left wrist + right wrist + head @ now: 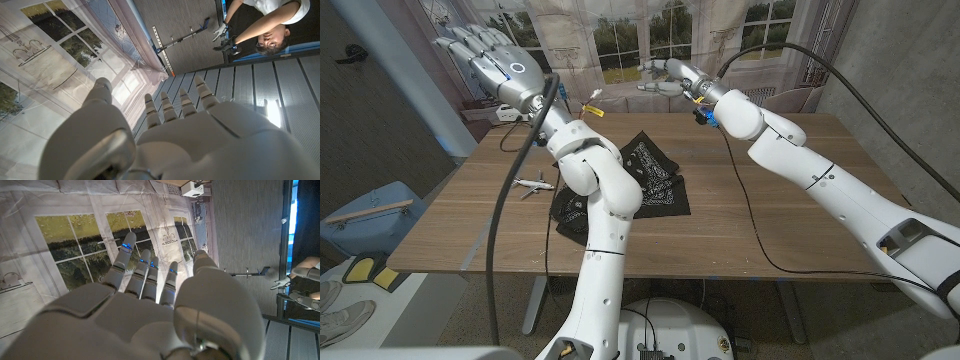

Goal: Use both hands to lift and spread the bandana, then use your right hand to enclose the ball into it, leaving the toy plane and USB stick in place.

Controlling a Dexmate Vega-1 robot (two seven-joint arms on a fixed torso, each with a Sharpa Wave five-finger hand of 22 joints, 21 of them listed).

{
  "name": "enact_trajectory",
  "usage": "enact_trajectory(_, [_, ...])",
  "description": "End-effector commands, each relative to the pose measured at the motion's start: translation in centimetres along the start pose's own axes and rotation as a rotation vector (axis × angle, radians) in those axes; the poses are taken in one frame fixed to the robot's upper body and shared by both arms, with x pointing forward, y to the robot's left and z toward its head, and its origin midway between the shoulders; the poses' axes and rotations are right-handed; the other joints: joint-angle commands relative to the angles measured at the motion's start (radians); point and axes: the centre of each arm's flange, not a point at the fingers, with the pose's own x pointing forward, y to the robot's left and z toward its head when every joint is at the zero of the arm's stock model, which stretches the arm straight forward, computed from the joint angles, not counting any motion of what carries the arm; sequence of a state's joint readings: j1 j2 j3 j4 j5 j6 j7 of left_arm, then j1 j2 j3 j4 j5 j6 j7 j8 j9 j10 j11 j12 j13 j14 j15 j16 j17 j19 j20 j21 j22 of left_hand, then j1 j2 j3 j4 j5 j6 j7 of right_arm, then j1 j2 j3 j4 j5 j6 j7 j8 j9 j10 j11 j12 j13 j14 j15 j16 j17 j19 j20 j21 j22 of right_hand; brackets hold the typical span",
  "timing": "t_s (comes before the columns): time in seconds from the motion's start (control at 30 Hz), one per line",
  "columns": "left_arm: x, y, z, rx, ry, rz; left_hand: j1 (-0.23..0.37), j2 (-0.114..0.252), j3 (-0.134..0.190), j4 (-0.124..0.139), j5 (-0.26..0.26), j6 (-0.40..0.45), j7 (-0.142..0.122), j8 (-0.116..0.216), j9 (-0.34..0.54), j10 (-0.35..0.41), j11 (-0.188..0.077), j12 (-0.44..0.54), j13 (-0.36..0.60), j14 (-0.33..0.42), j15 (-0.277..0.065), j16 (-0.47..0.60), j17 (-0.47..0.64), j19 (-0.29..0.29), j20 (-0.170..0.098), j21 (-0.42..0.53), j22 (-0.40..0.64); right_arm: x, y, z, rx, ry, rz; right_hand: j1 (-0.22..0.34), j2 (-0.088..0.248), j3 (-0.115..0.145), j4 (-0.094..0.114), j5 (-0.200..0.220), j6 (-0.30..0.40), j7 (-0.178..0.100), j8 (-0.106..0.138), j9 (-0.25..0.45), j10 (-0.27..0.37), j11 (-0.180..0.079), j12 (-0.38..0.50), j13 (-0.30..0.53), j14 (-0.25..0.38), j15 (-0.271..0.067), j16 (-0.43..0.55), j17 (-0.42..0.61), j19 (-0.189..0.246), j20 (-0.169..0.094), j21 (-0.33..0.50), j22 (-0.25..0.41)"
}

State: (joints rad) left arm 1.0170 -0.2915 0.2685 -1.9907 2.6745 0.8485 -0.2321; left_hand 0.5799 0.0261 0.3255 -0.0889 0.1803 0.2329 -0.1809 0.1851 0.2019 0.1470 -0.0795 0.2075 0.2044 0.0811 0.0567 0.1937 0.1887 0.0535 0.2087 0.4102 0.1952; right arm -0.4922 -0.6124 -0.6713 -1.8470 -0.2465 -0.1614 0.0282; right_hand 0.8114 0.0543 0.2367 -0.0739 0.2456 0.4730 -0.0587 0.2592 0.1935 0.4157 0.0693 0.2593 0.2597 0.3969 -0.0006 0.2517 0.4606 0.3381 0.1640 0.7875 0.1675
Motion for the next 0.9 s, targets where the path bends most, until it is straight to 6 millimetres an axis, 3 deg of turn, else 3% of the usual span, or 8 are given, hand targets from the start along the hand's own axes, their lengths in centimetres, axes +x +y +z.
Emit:
enact_trajectory(0.03, [-0.4,1.6,-0.5,-0.236,-0.099,0.008,-0.013,0.009,0.005,0.009,0.002,0.026,0.011,0.012,-0.001,0.022,-0.001,0.012,0.000,0.016,-0.012,0.012,0.005,0.017,-0.001,0.002,0.004,-1.6,1.1,-0.5,-0.026,-0.056,0.002,0.004,-0.004,-0.001,-0.008,-0.009,0.030,0.004,0.007,0.005,0.025,-0.001,0.008,0.001,0.018,-0.004,0.003,-0.008,0.016,0.002,-0.006,0.003])
enact_trajectory(0.1, [-0.3,1.7,-0.8,-0.337,-0.134,-0.013,-0.019,0.014,0.006,0.012,0.004,0.027,0.015,0.012,-0.003,0.028,0.016,0.015,0.000,0.018,-0.008,0.012,0.005,0.016,-0.002,0.000,0.004,-1.8,1.6,-0.5,-0.047,-0.069,0.020,-0.008,-0.009,-0.007,-0.005,-0.014,0.025,0.001,0.002,0.006,0.017,-0.001,0.005,0.002,0.008,0.000,-0.002,-0.012,0.011,0.010,-0.012,0.003])
enact_trajectory(0.3, [0.2,1.9,-2.3,-0.724,-0.274,-0.154,-0.045,0.029,0.004,0.023,0.008,0.019,0.030,0.006,-0.007,0.037,0.032,0.019,0.000,0.022,0.008,0.013,0.006,-0.002,0.004,-0.009,0.006,-2.4,3.6,-0.7,-0.128,-0.087,0.050,-0.014,-0.019,-0.010,-0.013,-0.021,-0.005,-0.033,-0.020,0.007,-0.029,-0.013,-0.018,0.003,-0.058,0.014,-0.034,-0.030,-0.036,0.032,-0.050,0.002])
enact_trajectory(0.43, [0.6,1.5,-3.0,-0.955,-0.372,-0.274,-0.089,0.030,-0.010,0.042,0.006,0.000,0.048,0.000,-0.011,0.030,0.047,0.016,0.001,0.006,0.031,0.007,0.009,-0.029,0.006,-0.022,0.008,-2.3,4.8,-0.8,-0.142,-0.106,0.119,-0.075,-0.027,-0.038,0.006,-0.033,-0.082,-0.063,-0.061,0.006,-0.100,-0.009,-0.050,-0.002,-0.132,0.030,-0.051,-0.046,-0.084,0.048,-0.103,0.001])
enact_trajectory(0.53, [0.9,1.1,-3.5,-1.095,-0.429,-0.353,-0.111,0.031,-0.017,0.050,0.006,-0.011,0.058,-0.003,-0.013,0.021,0.057,0.012,0.001,-0.004,0.041,0.004,0.010,-0.051,0.006,-0.032,0.009,-2.2,5.7,-0.7,-0.175,-0.122,0.177,-0.110,-0.038,-0.058,0.014,-0.034,-0.135,-0.078,-0.076,0.006,-0.147,-0.014,-0.063,-0.004,-0.177,0.043,-0.058,-0.058,-0.111,0.050,-0.138,0.002])
enact_trajectory(0.7, [1.3,0.5,-4.1,-1.281,-0.508,-0.469,-0.132,0.031,-0.023,0.057,0.006,-0.036,0.068,-0.008,-0.014,0.010,0.069,0.009,0.001,-0.013,0.045,0.002,0.010,-0.068,0.006,-0.039,0.011,-1.8,6.8,-0.5,-0.202,-0.151,0.264,-0.123,-0.042,-0.068,0.011,-0.024,-0.203,-0.080,-0.083,0.006,-0.213,-0.016,-0.074,-0.003,-0.241,0.058,-0.065,-0.072,-0.140,0.051,-0.177,0.002])
enact_trajectory(0.9, [1.5,-0.4,-4.4,-1.473,-0.605,-0.577,-0.152,0.030,-0.028,0.060,0.007,-0.070,0.068,-0.012,-0.016,-0.008,0.083,0.004,0.001,-0.033,0.058,-0.002,0.010,-0.089,0.006,-0.049,0.014,-1.6,8.0,-0.2,-0.228,-0.186,0.312,-0.121,-0.040,-0.070,0.005,-0.017,-0.245,-0.092,-0.085,0.006,-0.246,-0.019,-0.073,-0.003,-0.265,0.061,-0.063,-0.083,-0.153,0.051,-0.199,0.003])
